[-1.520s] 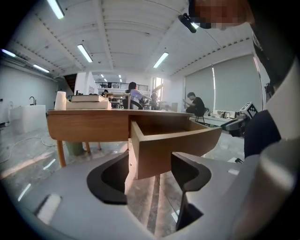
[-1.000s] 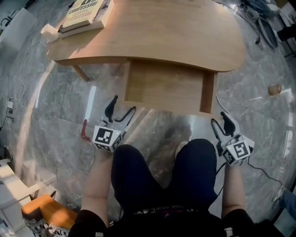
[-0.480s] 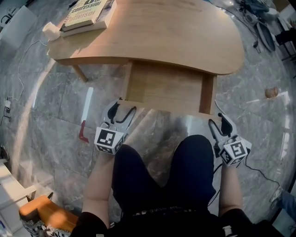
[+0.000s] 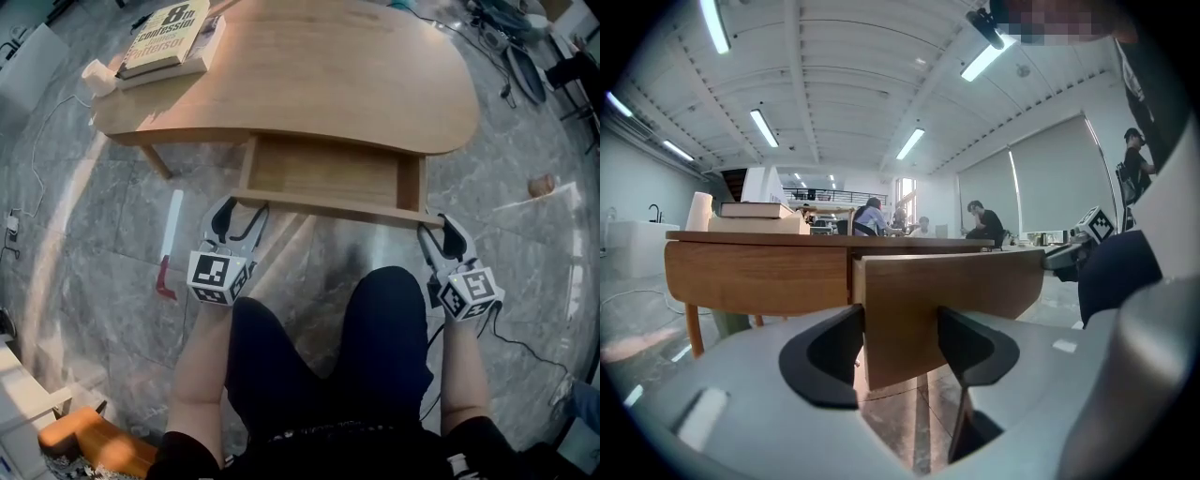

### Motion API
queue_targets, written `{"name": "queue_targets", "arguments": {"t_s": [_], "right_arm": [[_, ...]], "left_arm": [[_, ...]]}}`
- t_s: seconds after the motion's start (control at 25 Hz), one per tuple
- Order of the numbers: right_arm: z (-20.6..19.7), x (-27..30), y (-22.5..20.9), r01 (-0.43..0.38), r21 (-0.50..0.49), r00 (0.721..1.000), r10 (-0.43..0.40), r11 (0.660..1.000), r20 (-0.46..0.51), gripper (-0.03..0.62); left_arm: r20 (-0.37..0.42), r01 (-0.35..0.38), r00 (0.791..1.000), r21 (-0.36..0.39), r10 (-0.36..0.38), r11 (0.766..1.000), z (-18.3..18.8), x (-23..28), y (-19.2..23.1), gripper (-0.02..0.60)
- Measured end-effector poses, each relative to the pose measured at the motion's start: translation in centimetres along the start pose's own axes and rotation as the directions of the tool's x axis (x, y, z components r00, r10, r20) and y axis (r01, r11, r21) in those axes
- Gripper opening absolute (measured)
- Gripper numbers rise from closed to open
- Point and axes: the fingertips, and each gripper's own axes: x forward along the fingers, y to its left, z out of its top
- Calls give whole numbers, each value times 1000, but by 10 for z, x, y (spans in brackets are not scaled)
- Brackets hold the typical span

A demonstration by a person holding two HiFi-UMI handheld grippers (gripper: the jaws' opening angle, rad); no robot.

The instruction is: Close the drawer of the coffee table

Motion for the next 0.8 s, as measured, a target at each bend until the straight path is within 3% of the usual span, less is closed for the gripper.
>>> {"name": "queue_targets", "arguments": {"t_s": [0.8], "right_arm": [[28, 62, -48, 89, 28, 995, -90, 996, 37, 207]], "left_arm": [[-57, -131, 990, -48, 129, 990, 15, 73, 31, 258]]}}
